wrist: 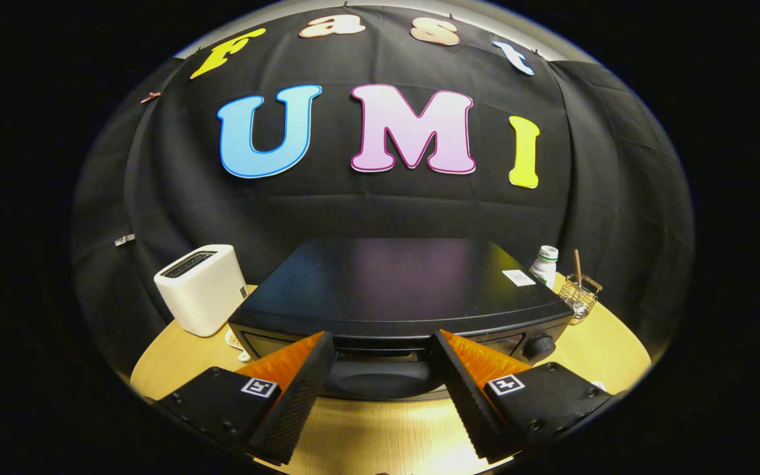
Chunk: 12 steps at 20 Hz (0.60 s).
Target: Open the toaster oven, put the food inside, and close the toaster oven door.
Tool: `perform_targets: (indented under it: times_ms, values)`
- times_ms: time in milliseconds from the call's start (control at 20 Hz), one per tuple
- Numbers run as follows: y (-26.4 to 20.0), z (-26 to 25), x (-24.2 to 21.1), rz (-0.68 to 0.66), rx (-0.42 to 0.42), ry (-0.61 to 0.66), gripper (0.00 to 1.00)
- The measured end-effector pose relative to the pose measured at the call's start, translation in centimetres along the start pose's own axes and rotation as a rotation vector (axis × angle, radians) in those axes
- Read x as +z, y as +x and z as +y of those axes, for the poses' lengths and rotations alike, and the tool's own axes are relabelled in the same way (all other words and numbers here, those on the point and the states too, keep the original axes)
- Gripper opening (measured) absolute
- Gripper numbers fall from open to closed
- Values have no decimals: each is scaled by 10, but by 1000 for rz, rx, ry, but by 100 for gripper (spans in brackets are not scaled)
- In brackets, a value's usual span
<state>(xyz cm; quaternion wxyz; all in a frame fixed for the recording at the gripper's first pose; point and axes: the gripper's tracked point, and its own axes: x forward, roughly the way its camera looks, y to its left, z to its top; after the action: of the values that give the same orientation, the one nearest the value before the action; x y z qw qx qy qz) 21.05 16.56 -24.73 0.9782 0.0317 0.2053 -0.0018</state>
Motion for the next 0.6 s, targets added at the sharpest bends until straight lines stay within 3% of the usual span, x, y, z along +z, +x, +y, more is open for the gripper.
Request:
perform_targets:
  times_ms: [600]
  values:
    - [-57, 0, -50, 99, 45, -37, 99]
